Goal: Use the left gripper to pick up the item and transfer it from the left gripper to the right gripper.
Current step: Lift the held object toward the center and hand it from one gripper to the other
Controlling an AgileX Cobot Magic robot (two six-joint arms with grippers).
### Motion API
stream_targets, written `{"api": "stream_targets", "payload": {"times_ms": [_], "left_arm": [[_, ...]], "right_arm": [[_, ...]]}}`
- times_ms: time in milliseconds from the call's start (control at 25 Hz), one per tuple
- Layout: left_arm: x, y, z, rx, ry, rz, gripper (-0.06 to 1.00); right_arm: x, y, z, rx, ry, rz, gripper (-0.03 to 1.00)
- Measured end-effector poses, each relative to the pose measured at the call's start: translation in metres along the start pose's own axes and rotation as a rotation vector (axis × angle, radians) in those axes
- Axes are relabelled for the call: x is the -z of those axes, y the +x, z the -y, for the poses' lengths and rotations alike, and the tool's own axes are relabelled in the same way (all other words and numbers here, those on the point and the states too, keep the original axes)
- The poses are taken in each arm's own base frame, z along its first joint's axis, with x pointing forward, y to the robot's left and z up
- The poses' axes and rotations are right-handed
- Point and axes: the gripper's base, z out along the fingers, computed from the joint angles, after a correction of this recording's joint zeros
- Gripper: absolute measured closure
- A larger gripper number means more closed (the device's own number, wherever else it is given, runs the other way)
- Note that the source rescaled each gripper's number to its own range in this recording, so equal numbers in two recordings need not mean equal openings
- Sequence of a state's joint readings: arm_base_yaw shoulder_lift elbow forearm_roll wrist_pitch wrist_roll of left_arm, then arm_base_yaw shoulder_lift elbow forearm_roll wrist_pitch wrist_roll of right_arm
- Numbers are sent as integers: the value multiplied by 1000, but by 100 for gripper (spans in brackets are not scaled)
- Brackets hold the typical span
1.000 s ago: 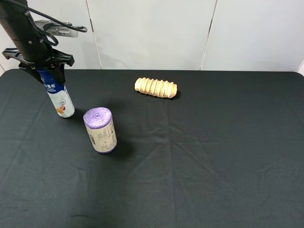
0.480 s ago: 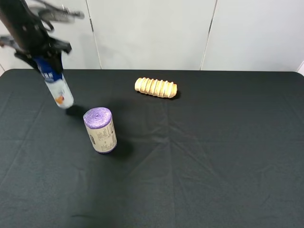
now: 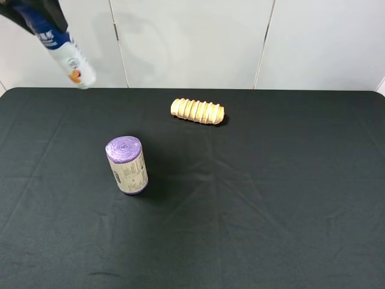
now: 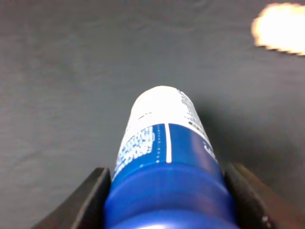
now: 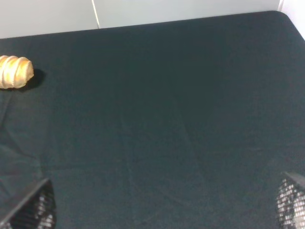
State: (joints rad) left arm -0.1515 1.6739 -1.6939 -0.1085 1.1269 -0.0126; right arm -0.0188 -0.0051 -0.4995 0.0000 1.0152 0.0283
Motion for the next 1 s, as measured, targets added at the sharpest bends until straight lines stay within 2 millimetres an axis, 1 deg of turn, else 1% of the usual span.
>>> {"api": "stream_targets", "payload": {"times_ms": [160,400,480,600,800,1000], "left_arm": [[2,3,20,-7,118,-8,93],[-1,7,75,-116,258,27,93],[-5,9,93,-143,302,30,93],[-15,15,120,-183,363,-3,93],[-41,30,164,-232,466,-105,93],[-61,42,196,-268,580,-183,93]], "right_arm": [[0,0,0,0,0,0,-3],[0,0,0,0,0,0,-3],[0,0,0,0,0,0,-3],[0,0,0,0,0,0,-3],[0,0,-1,-2,-11,0,-3],[-2,-4,-5,4,-56,-44,-3]]}}
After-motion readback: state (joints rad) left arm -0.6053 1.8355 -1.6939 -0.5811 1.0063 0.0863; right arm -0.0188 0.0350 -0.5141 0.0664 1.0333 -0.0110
